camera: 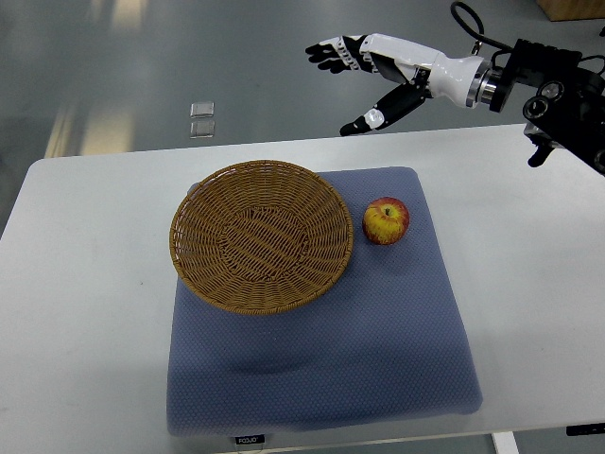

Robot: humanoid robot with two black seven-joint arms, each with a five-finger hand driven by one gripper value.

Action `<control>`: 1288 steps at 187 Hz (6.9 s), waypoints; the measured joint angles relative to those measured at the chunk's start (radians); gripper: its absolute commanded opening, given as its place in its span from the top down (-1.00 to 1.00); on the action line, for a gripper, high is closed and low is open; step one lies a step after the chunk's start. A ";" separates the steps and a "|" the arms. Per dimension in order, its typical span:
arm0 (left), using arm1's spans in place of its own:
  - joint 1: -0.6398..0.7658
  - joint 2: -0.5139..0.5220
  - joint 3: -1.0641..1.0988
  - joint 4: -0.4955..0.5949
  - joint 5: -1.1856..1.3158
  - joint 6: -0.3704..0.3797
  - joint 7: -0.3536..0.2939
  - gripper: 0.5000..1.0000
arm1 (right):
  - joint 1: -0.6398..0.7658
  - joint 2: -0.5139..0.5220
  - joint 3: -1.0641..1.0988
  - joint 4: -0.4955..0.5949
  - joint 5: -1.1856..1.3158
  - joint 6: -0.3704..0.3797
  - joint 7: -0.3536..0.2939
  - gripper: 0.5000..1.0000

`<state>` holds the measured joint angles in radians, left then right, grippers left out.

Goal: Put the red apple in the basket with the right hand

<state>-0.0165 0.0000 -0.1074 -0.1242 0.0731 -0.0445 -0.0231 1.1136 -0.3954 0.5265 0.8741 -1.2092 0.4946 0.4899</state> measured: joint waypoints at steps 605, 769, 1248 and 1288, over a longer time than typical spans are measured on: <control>0.000 0.000 0.000 0.000 -0.001 0.000 0.000 -1.00 | 0.133 0.179 -0.367 -0.108 -0.314 -0.290 0.067 -0.02; 0.000 0.000 0.000 0.000 0.000 0.000 0.000 -1.00 | 0.056 0.282 -0.373 -0.113 -0.328 -0.311 0.035 -0.38; 0.000 0.000 0.000 0.000 0.000 0.000 0.000 -1.00 | -0.264 0.254 0.048 -0.238 1.169 -0.295 -0.156 -0.66; 0.000 0.000 0.000 0.000 0.000 0.000 0.000 -1.00 | -0.285 0.259 0.056 -0.257 1.206 -0.248 -0.157 -0.67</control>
<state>-0.0169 0.0000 -0.1074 -0.1244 0.0730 -0.0445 -0.0230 0.8288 -0.1362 0.5826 0.6168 -0.0030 0.2469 0.3329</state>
